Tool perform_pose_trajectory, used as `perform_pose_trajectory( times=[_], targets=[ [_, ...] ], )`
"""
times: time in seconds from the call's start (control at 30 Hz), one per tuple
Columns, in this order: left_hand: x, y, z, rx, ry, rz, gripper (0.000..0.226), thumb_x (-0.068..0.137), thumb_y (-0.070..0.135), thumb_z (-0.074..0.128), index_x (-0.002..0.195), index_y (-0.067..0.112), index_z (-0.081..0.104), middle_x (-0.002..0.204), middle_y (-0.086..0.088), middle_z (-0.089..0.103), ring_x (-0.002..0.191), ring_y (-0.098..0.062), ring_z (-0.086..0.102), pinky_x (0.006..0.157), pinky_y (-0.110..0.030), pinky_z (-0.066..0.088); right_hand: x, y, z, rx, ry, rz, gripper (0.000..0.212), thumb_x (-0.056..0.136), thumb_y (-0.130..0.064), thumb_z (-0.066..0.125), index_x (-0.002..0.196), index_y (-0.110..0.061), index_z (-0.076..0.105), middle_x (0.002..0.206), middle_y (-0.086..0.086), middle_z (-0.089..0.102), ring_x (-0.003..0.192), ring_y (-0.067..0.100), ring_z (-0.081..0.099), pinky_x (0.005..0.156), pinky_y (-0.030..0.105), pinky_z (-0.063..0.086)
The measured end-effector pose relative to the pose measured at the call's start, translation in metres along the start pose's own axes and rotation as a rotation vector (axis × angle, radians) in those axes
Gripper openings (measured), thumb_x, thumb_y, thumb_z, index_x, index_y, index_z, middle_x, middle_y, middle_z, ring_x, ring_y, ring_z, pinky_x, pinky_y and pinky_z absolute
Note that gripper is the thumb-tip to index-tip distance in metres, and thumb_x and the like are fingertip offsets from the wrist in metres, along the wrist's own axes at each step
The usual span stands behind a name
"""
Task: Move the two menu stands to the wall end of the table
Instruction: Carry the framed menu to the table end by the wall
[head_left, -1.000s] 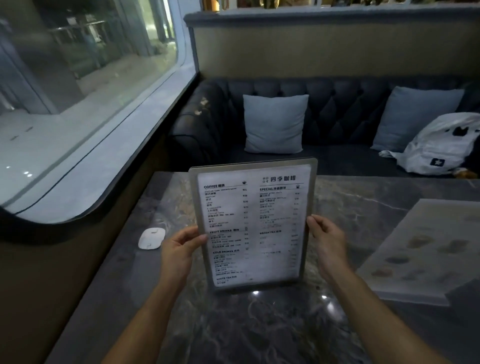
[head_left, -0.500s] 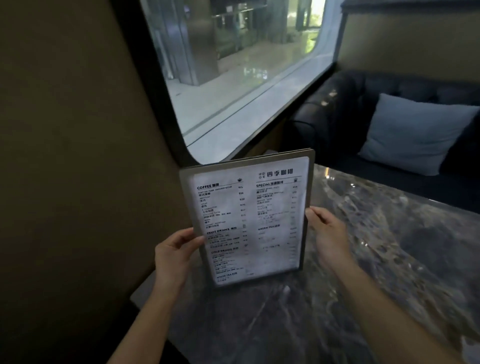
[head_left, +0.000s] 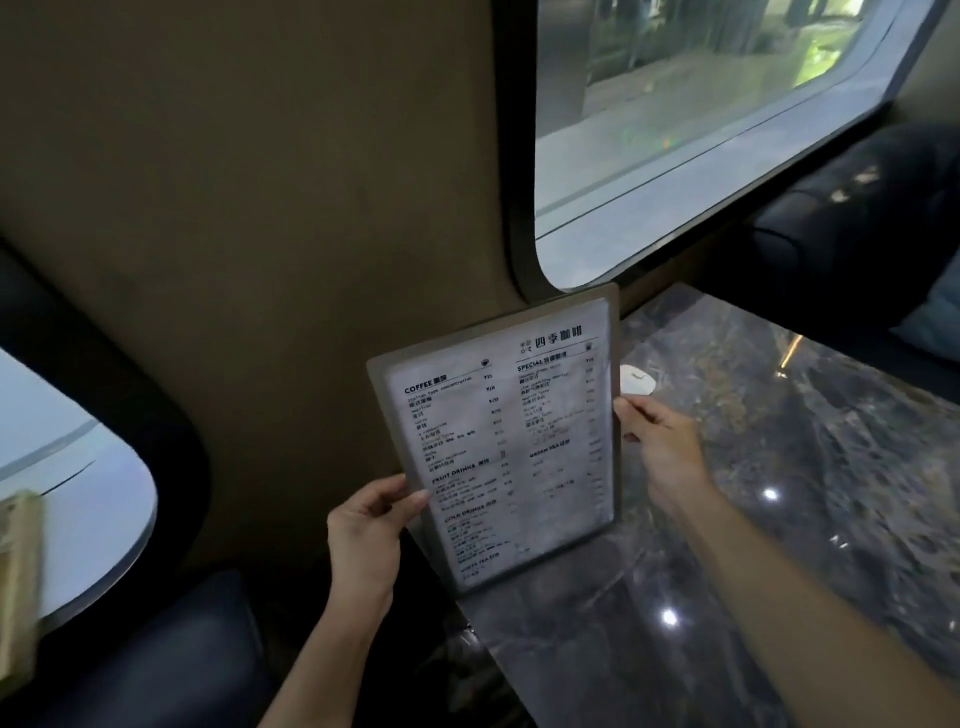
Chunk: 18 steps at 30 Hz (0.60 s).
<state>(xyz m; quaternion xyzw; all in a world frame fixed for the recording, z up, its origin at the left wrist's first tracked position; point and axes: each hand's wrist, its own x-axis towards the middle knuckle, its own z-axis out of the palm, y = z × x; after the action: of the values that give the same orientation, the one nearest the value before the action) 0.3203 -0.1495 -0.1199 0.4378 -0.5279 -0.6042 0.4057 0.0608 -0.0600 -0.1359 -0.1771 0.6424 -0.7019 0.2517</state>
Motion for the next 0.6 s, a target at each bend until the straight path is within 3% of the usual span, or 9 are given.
perform_pose_trajectory(
  times=[0.1, 0.27, 0.43, 0.6],
  targets=[
    [-0.005, -0.001, -0.005, -0.013, 0.008, 0.002, 0.026, 0.075, -0.008, 0.064, 0.073, 0.017, 0.071, 0.071, 0.008, 0.076, 0.072, -0.009, 0.071, 0.060, -0.017, 0.057, -0.001, 0.006, 0.004, -0.004, -0.012, 0.019, 0.013, 0.084, -0.006, 0.059, 0.094, -0.005, 0.066, 0.076, -0.004, 0.065, 0.062, 0.001, 0.057, 0.055, 0.010, 0.046],
    [-0.009, -0.008, -0.009, -0.036, 0.035, -0.011, 0.021, 0.074, -0.008, 0.064, 0.079, 0.011, 0.072, 0.076, 0.004, 0.076, 0.078, -0.012, 0.071, 0.063, -0.018, 0.058, -0.005, 0.010, 0.004, 0.002, -0.028, 0.028, 0.012, 0.083, -0.004, 0.058, 0.090, -0.010, 0.067, 0.080, 0.000, 0.065, 0.071, 0.013, 0.054, 0.068, 0.027, 0.044],
    [-0.011, -0.016, -0.012, -0.033, 0.025, -0.047, 0.022, 0.074, -0.004, 0.067, 0.073, 0.017, 0.073, 0.079, 0.004, 0.076, 0.081, -0.013, 0.071, 0.065, -0.021, 0.059, -0.006, 0.009, 0.002, -0.029, -0.048, 0.011, 0.016, 0.084, -0.005, 0.058, 0.080, -0.018, 0.067, 0.078, -0.002, 0.065, 0.069, 0.011, 0.054, 0.065, 0.024, 0.044],
    [-0.011, -0.018, -0.010, -0.046, 0.023, -0.054, 0.020, 0.073, -0.006, 0.066, 0.075, 0.013, 0.071, 0.072, 0.006, 0.076, 0.075, -0.010, 0.070, 0.067, -0.021, 0.059, -0.005, 0.010, -0.002, -0.083, -0.064, 0.015, 0.012, 0.084, -0.011, 0.059, 0.084, -0.019, 0.068, 0.081, -0.004, 0.066, 0.071, 0.010, 0.055, 0.063, 0.024, 0.044]
  ],
)
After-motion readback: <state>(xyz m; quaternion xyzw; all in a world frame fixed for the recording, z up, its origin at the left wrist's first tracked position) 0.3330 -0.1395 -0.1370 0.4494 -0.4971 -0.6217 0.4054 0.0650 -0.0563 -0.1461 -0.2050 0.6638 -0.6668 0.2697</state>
